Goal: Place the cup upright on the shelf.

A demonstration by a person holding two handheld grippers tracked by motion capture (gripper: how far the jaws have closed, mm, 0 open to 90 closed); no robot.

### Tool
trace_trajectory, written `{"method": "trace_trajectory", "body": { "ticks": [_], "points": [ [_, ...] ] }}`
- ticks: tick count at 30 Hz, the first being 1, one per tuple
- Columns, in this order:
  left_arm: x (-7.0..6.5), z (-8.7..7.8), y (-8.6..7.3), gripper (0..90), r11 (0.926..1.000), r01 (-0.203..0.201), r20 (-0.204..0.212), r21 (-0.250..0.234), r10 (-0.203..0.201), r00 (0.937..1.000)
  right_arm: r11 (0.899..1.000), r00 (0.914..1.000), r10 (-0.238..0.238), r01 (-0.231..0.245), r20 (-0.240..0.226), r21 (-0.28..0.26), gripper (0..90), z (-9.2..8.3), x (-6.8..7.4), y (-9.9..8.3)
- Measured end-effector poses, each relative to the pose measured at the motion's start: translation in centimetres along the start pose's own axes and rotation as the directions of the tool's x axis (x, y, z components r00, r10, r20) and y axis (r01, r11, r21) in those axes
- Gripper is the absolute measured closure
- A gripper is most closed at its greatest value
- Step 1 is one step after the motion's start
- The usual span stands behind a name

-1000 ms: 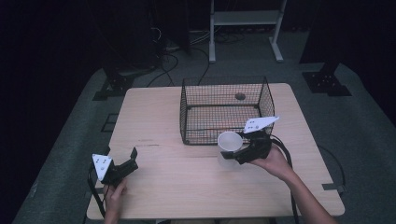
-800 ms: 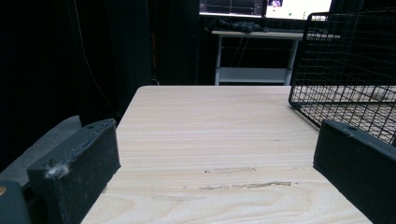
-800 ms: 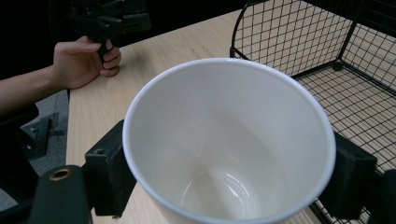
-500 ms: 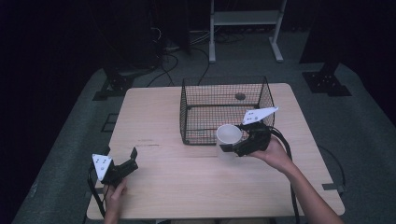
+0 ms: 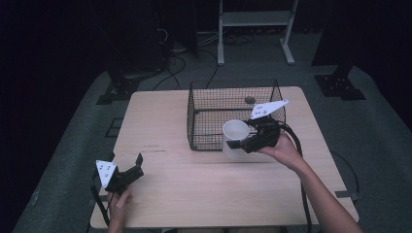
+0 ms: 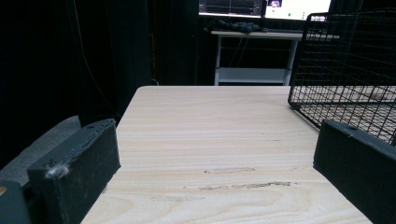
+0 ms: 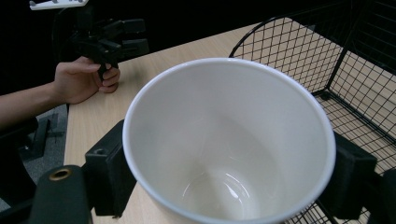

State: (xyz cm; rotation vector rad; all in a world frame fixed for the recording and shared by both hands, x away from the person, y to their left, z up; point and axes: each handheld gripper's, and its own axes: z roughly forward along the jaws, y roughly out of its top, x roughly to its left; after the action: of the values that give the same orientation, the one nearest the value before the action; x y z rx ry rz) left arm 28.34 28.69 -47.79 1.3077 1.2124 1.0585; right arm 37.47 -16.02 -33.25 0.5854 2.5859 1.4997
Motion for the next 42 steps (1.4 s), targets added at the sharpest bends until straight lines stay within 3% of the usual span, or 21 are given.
{"method": "trace_trajectory", "body": {
  "ticks": [23,34,36,42],
  "points": [
    [0.0,0.0,0.0,0.0,1.0000,-0.002,0.000,0.001,0.002,1.0000,1.000,1.0000,-0.007,0.008,-0.006,0.028,19.1,0.9,-1.7,2.8],
    [0.0,0.0,0.0,0.0,1.0000,0.000,0.001,0.001,0.000,1.0000,0.998,0.9996,0.016,-0.017,0.023,0.056,19.1,2.4,-4.0,4.1],
    [0.0,0.0,0.0,0.0,1.0000,0.001,0.001,0.001,-0.001,1.0000,0.997,0.9987,0.042,-0.044,0.027,0.065,19.1,2.9,-5.0,4.2],
    [0.0,0.0,0.0,0.0,1.0000,0.000,0.001,0.001,0.000,1.0000,0.996,0.9971,0.064,-0.066,0.043,0.060,19.2,3.5,-6.3,4.4]
  ]
}}
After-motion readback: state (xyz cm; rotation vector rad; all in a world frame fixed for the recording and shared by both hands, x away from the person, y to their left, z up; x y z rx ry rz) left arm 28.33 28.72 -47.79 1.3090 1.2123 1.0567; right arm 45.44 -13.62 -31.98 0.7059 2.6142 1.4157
